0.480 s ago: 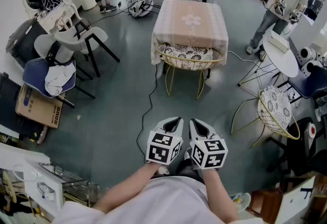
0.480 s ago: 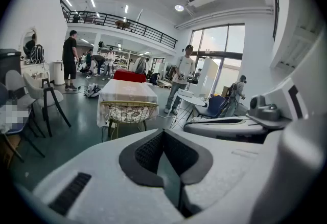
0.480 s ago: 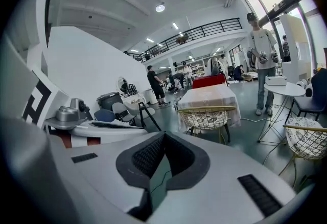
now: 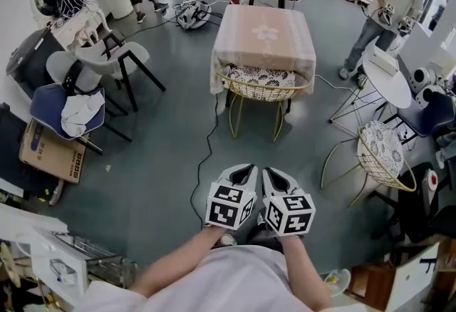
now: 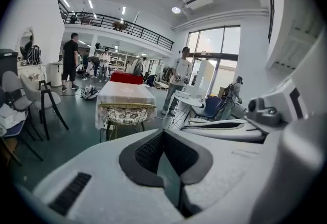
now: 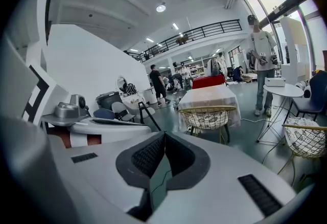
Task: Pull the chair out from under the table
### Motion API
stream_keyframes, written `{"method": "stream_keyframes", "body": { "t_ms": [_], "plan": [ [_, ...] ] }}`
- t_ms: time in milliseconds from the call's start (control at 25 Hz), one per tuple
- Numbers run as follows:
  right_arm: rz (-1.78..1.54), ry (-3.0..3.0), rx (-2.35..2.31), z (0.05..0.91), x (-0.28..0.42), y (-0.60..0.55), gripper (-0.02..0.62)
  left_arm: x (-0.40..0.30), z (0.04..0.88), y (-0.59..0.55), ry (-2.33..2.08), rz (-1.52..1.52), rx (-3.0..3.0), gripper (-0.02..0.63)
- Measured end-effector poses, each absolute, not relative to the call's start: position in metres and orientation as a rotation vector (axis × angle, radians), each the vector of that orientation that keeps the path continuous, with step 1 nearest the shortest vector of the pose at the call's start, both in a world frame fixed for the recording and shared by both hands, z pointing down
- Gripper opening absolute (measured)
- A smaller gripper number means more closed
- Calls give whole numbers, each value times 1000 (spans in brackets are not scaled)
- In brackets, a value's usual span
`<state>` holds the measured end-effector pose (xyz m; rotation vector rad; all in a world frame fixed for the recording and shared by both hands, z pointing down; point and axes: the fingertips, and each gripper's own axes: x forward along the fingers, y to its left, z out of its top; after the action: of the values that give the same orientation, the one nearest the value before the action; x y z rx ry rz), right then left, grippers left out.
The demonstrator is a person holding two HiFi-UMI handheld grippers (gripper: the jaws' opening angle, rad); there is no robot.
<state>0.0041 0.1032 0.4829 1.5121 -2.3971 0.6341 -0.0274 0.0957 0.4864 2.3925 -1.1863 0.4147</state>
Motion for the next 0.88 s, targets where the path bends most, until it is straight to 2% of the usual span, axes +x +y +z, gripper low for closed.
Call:
{"method": "stream_keyframes", "body": {
  "t_ms": [480,880],
  "plan": [
    [605,-2390,1510,482,-2,89,3,-35,486,77,-1186,403,2387,5],
    [614,-2398,1478,490,24,22,3,-11,489,8,-1208,411,2370,5]
  ]
}}
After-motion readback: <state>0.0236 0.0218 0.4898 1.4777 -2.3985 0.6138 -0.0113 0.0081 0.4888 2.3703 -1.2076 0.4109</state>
